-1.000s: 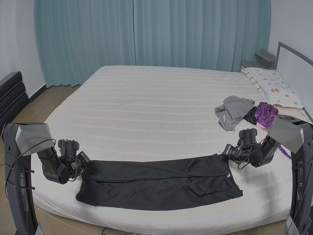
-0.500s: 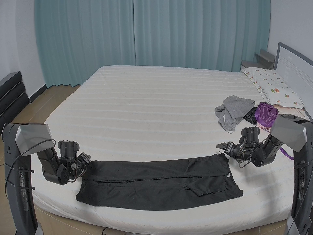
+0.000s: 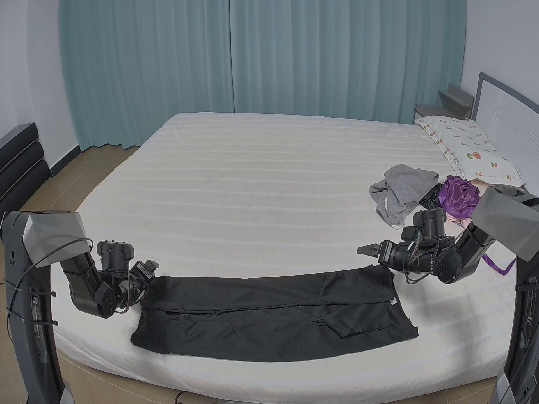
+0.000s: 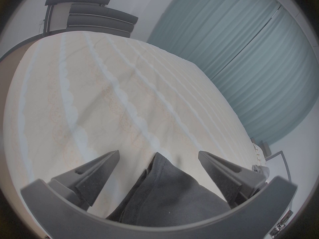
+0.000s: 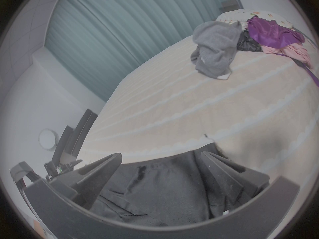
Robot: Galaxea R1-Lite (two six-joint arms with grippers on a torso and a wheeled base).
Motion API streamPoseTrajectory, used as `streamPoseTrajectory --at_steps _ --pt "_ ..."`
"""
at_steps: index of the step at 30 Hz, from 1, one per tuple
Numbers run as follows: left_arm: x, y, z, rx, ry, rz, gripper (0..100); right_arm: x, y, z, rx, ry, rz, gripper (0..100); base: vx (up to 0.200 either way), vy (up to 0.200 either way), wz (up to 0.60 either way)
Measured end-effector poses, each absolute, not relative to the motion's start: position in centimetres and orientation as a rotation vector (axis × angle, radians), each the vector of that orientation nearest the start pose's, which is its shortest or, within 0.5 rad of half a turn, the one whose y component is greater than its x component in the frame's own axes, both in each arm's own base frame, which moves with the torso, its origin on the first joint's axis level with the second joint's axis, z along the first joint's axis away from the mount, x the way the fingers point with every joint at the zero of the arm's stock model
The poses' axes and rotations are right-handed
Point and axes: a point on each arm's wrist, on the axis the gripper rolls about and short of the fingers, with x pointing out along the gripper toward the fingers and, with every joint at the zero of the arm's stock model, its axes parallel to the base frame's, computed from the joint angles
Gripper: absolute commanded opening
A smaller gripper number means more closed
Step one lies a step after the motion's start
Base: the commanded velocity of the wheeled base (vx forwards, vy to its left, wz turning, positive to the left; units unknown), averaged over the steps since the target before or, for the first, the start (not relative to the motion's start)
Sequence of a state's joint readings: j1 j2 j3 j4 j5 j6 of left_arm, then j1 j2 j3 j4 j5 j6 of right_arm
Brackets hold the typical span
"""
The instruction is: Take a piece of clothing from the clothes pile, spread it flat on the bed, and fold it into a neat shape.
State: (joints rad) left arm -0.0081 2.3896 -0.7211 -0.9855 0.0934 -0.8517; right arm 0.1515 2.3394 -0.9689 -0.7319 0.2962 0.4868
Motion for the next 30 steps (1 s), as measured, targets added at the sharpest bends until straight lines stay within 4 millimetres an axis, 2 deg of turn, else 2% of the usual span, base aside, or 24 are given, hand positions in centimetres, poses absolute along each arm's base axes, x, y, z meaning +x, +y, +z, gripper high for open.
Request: streamPoseTrajectory --at_steps 8,9,17,30 --pt "35.6 -0.1 -4.0 -0.785 0.602 0.366 100 39.3 6.9 -2.8 0.434 0.788 0.284 100 0.000 0.000 0.00" --pt "35.6 -0.1 -4.0 -0.785 0.602 0.366 100 39.4 6.9 -3.1 0.429 0.793 0.283 0 0.000 0.000 0.00" --pt "35.6 -0.1 -4.0 -0.785 0.601 0.366 100 39.7 6.5 -4.4 0.429 0.809 0.267 0 0.000 0.000 0.00" --pt "35.6 -0.1 -3.9 -0.785 0.600 0.367 100 39.9 5.6 -3.9 0.433 0.759 0.256 0 0.000 0.000 0.00"
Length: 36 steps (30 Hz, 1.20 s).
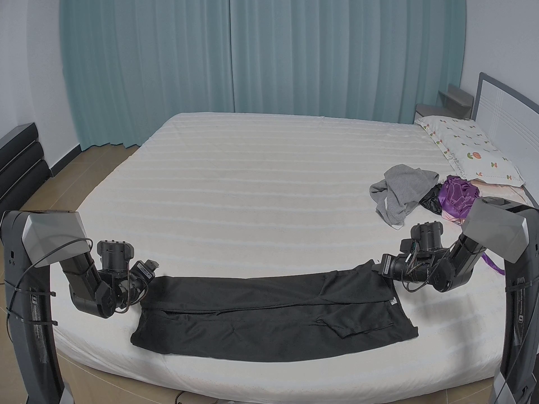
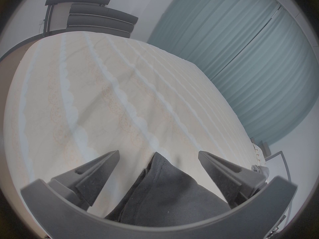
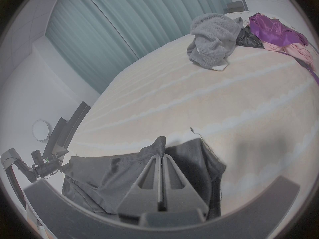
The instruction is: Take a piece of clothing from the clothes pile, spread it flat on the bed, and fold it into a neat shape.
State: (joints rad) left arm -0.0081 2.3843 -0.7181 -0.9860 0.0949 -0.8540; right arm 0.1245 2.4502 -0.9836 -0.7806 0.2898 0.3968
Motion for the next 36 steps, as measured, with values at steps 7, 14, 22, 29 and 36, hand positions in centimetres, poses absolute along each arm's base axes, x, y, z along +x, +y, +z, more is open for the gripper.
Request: streamPoseTrajectory --at_steps 7,14,22,29,36 --pt "35.6 -0.1 -3.9 -0.784 0.600 0.366 100 40.2 6.0 -4.6 0.402 0.759 0.219 100 0.000 0.000 0.00" --pt "35.6 -0.1 -3.9 -0.784 0.600 0.366 100 41.1 6.6 -2.5 0.407 0.690 0.229 100 0.000 0.000 0.00" --pt "35.6 -0.1 -3.9 -0.785 0.599 0.366 100 40.2 11.7 -0.3 0.375 0.659 0.280 100 0.000 0.000 0.00" --pt "35.6 -0.1 -3.9 -0.784 0.599 0.366 100 39.4 16.1 -1.1 0.298 0.745 0.308 100 0.000 0.000 0.00" --pt "35.6 -0.1 -4.0 -0.783 0.600 0.366 100 39.9 18.0 -2.2 0.208 0.766 0.307 100 0.000 0.000 0.00"
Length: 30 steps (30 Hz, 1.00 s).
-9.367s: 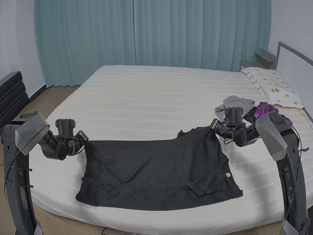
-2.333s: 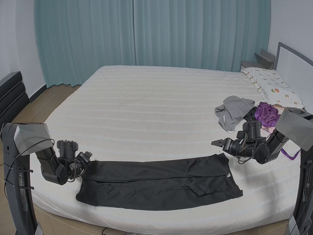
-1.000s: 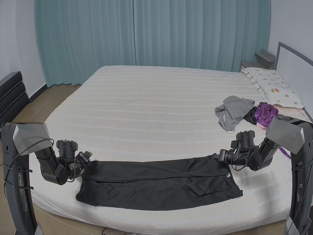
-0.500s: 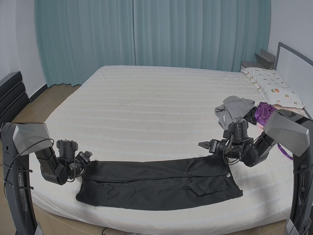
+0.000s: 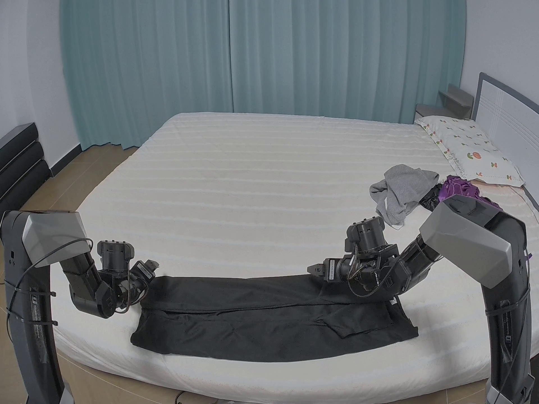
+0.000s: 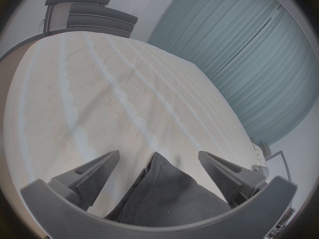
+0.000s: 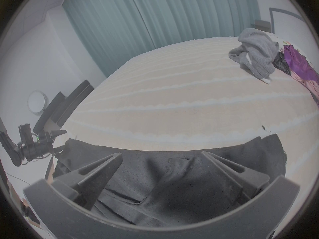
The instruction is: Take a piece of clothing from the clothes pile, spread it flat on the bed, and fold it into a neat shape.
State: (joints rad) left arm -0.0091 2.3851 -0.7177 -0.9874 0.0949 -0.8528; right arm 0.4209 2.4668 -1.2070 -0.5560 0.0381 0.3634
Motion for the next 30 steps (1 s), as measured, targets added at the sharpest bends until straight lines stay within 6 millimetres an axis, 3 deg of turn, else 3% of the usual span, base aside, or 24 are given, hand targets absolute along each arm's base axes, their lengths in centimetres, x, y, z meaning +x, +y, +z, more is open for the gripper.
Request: streamPoseTrajectory --at_steps 2,3,23,24,30 --pt "35.6 -0.1 -4.0 -0.783 0.601 0.366 100 40.0 18.0 -2.4 0.193 0.768 0.308 100 0.000 0.000 0.00" --pt "35.6 -0.1 -4.0 -0.783 0.600 0.366 100 40.0 18.1 -2.6 0.183 0.768 0.309 0 0.000 0.000 0.00" --pt "35.6 -0.1 -4.0 -0.781 0.600 0.365 100 40.5 20.2 -3.0 0.095 0.731 0.326 0 0.000 0.000 0.00" --pt "35.7 -0.1 -4.0 -0.781 0.600 0.365 100 40.5 20.3 -3.1 0.094 0.732 0.327 100 0.000 0.000 0.00" --pt "35.6 -0.1 -4.0 -0.780 0.602 0.365 100 40.5 20.5 -3.2 0.102 0.731 0.332 100 0.000 0.000 0.00"
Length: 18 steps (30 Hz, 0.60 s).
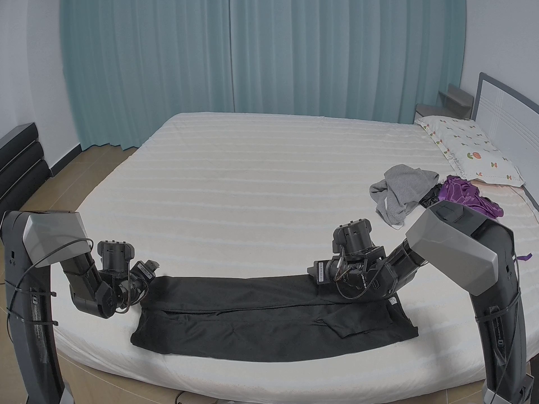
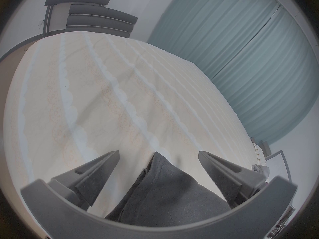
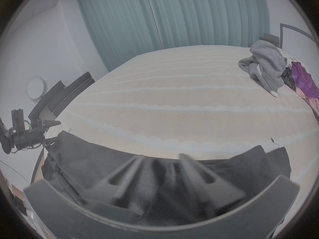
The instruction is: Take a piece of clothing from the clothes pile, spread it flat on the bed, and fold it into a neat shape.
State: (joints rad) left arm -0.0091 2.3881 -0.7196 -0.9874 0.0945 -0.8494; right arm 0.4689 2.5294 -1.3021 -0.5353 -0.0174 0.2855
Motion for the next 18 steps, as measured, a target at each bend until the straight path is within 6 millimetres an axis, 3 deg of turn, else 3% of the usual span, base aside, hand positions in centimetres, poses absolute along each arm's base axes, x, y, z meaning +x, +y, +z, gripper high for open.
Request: streamPoseTrajectory --at_steps 7,12,18 --pt "35.6 -0.1 -4.1 -0.779 0.602 0.365 100 41.4 19.4 -2.1 0.192 0.713 0.294 100 0.000 0.000 0.00" --pt "35.6 -0.1 -4.1 -0.779 0.602 0.365 100 42.5 16.6 -1.3 0.233 0.696 0.234 100 0.000 0.000 0.00" --pt "35.6 -0.1 -4.1 -0.779 0.603 0.365 100 43.4 13.0 -1.7 0.278 0.711 0.169 100 0.000 0.000 0.00"
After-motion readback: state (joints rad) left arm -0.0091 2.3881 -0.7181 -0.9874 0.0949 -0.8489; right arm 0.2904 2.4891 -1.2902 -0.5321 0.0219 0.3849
